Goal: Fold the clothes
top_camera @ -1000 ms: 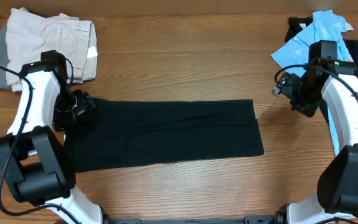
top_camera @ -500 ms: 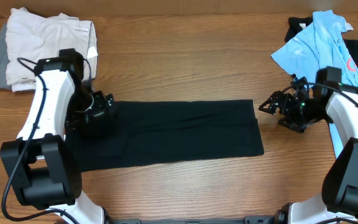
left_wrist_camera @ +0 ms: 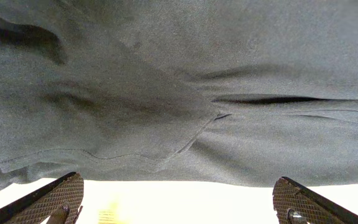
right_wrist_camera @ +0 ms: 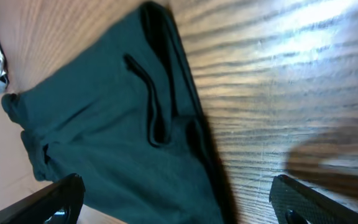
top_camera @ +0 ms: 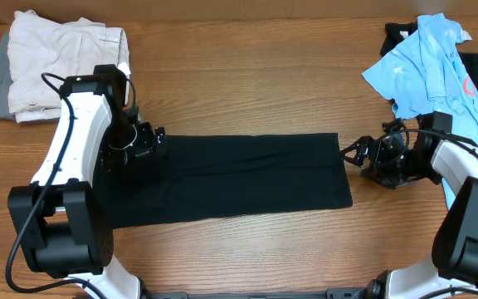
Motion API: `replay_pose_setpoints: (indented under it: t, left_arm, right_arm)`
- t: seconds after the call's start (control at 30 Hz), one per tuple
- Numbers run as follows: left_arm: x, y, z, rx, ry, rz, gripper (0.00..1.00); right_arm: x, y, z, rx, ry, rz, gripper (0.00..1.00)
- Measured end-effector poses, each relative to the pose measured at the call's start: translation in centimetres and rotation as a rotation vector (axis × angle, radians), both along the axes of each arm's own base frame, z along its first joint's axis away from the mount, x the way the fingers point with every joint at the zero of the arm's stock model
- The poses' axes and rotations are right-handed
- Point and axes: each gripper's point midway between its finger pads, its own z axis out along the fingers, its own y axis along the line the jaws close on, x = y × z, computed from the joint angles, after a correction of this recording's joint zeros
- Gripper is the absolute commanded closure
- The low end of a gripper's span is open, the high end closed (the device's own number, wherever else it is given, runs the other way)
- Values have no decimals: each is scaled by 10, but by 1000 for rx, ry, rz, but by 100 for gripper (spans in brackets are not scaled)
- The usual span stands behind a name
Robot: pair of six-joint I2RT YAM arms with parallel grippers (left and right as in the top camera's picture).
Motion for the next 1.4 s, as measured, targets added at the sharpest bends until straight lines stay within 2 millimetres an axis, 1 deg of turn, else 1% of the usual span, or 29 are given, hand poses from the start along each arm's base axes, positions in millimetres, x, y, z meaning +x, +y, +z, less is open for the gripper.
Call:
replay_pose_setpoints:
  t: [0.1,0.33,0.5,0.7,0.77,0.8,0.83,0.87,0.9,0.93,1.1,1.3,1.33,1.37,1.4]
  left_arm:
    - [-4,0,-6,-1,11,0,0]
    - [-11,-1,-22,-2,28,0,0]
    - [-13,-1,-27,-5,32,1,0]
    - [-13,-1,-28,-5,30,1,0]
    - [-13,-1,-28,-5,31,2,0]
    - [-13,-1,-28,-5,31,2,0]
    - [-13,-1,-28,-5,31,2,0]
    - [-14,-2,-28,-6,33,2,0]
    - [-14,-2,-27,-7,35,2,0]
    - [-15,-2,-27,-9,36,2,0]
    - [-15,-2,-27,-11,36,3,0]
    - [-14,-3,-27,-12,35,3,0]
    - [-14,-3,-27,-12,35,3,0]
    - [-14,-3,-27,-12,35,3,0]
    - [-14,-3,-27,-12,35,3,0]
  right_arm:
    - [0,2,-6,18,16,0,0]
    - [0,7,-7,60,16,2,0]
    - [2,14,-6,104,11,11,0]
    - [-3,39,-5,144,12,67,1]
    - [-5,47,-6,146,16,91,9]
    - [-6,52,-7,145,20,104,17]
    - [-7,53,-7,146,22,107,23]
    - [-8,55,-10,140,27,112,32]
    - [-9,58,-12,139,35,116,37]
    - [-10,58,-15,134,47,114,39]
    - [-11,58,-19,129,69,92,40]
    - [-1,56,-19,131,54,56,40]
    - [0,56,-19,130,49,53,44]
    - [2,56,-19,129,46,50,53]
    - [3,55,-20,123,36,52,64]
